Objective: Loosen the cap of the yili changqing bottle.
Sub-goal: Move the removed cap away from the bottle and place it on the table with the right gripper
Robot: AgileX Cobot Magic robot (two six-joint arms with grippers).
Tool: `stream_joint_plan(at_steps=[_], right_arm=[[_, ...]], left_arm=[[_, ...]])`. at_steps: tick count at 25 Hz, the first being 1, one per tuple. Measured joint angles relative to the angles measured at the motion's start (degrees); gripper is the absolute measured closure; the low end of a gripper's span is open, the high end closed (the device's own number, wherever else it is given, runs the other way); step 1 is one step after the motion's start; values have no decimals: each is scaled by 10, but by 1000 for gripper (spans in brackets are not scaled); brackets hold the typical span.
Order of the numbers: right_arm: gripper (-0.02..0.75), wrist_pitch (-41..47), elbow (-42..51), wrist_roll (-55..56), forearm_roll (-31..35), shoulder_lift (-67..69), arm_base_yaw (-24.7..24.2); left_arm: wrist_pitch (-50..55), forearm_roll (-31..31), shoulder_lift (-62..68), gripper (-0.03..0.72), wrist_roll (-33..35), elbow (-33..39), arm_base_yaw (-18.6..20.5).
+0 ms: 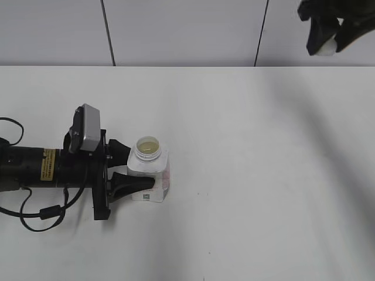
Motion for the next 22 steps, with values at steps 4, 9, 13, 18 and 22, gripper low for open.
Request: stream_joint_plan(at_steps=[4, 9, 13, 18, 22], right_arm=[[349, 0, 65, 0, -1, 0, -34], [350, -34, 158, 0, -2, 0, -43], [350, -105, 240, 0, -1, 0, -43], [350, -203, 337, 5, 7, 0, -43], [350, -272, 391, 6, 20, 0, -43]], left_arm=[[0, 0, 0, 330, 0, 0, 0], [0, 0, 0, 330, 0, 0, 0], [0, 0, 0, 330, 0, 0, 0], [0, 0, 0, 330, 0, 0, 0], [0, -1, 0, 330, 0, 0, 0]])
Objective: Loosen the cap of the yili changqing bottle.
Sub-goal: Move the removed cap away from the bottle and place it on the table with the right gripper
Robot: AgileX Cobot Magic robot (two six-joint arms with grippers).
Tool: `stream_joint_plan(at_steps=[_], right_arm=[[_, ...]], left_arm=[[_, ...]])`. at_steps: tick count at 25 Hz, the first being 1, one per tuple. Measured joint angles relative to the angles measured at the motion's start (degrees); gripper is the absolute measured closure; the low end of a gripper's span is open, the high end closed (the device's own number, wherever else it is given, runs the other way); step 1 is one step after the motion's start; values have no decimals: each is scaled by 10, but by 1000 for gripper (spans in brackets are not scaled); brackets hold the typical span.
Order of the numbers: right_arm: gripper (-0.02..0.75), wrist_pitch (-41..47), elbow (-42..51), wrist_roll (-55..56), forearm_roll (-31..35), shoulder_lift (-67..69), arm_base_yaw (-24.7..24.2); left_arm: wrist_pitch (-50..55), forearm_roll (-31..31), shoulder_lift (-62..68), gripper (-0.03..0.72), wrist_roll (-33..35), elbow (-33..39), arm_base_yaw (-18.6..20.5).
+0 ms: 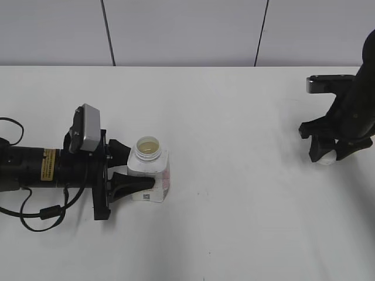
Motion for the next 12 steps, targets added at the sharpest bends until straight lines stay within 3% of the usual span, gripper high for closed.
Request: stream_joint_plan(at_steps=[12], right_arm=[[350, -21, 11, 2, 21, 8, 0]], left_arm=[[0, -1, 0, 330, 0, 0, 0]])
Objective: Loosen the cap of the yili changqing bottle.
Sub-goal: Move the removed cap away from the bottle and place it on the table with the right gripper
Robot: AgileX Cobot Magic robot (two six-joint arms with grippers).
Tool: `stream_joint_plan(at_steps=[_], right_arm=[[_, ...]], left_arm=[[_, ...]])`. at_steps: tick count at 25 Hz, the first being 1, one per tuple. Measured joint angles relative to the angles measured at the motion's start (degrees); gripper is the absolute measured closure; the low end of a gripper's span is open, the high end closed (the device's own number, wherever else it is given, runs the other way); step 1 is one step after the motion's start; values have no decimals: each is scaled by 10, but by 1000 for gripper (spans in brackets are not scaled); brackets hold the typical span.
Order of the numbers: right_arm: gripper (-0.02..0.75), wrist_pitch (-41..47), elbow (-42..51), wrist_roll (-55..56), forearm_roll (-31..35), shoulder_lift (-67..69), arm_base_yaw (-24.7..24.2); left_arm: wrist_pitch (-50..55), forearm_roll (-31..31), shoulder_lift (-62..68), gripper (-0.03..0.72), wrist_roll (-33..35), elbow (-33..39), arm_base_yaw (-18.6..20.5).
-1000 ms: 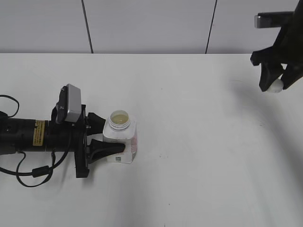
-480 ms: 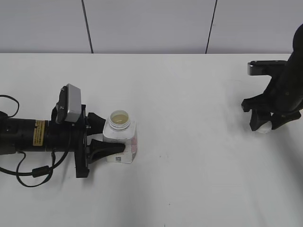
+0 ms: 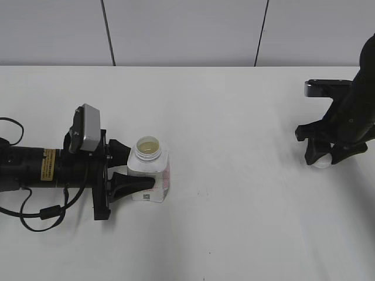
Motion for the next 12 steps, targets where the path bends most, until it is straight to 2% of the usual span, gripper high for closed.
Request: stream_joint_plan(at_steps=[7, 9, 12], right_arm=[[349, 5, 0, 0, 4, 3, 0], [302, 7, 0, 0, 4, 3, 0], [167, 9, 0, 0, 4, 3, 0]], left_arm=[[0, 0, 0, 331, 0, 0, 0], [0, 0, 0, 331, 0, 0, 0], [0, 0, 0, 331, 0, 0, 0]])
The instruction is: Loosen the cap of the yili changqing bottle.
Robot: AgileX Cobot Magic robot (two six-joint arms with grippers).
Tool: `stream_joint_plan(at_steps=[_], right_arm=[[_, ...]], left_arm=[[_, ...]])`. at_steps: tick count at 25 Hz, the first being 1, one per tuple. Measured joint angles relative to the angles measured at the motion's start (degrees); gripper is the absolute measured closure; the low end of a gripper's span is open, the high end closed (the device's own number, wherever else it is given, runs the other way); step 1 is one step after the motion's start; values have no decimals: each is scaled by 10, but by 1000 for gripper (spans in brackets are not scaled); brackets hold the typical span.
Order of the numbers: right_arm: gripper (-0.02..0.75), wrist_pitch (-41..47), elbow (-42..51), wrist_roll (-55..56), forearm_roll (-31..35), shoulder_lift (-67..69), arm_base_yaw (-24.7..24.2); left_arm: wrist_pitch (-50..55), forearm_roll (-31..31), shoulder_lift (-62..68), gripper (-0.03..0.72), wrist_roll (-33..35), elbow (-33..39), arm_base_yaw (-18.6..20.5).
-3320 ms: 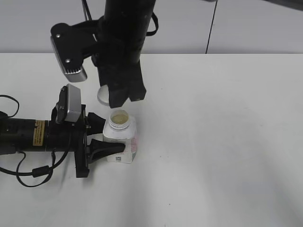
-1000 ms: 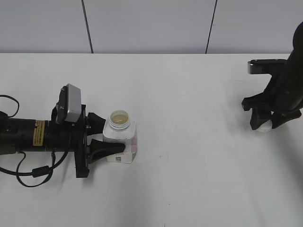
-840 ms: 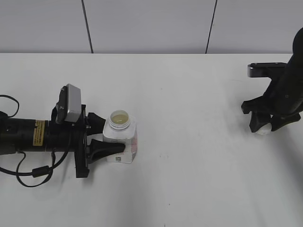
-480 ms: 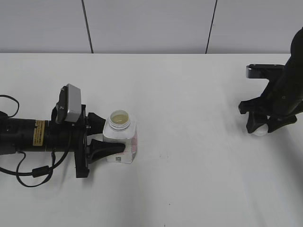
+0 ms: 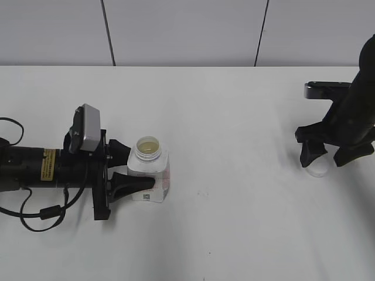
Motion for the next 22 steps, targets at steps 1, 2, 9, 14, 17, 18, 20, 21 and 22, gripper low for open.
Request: stream_joint_plan(at_steps=[1, 2, 9, 14, 17, 18, 20, 21, 22], right_arm=[[139, 1, 0, 0, 0, 0, 0], [127, 2, 0, 0, 0, 0, 0], [127, 3, 0, 1, 2, -2, 0], [141, 8, -6, 1, 3, -6, 0], [141, 22, -14, 1, 3, -7, 0], [141, 25, -17, 1, 3, -7, 0], [143, 31, -19, 1, 3, -7, 0], [143, 33, -20, 1, 3, -7, 0], [143, 35, -21, 1, 3, -7, 0]], left_arm=[[0, 0, 0, 331, 0, 0, 0], [0, 0, 0, 331, 0, 0, 0], [-6, 1, 0, 279, -1, 0, 0], [-12, 0, 0, 81, -17, 0, 2], [-12, 0, 0, 67, -20, 0, 11], [-12, 0, 0, 67, -21, 0, 16], [-12, 5, -1, 67, -23, 0, 28], [-12, 12, -5, 69, -26, 0, 35], [-11, 20, -8, 71, -30, 0, 43]])
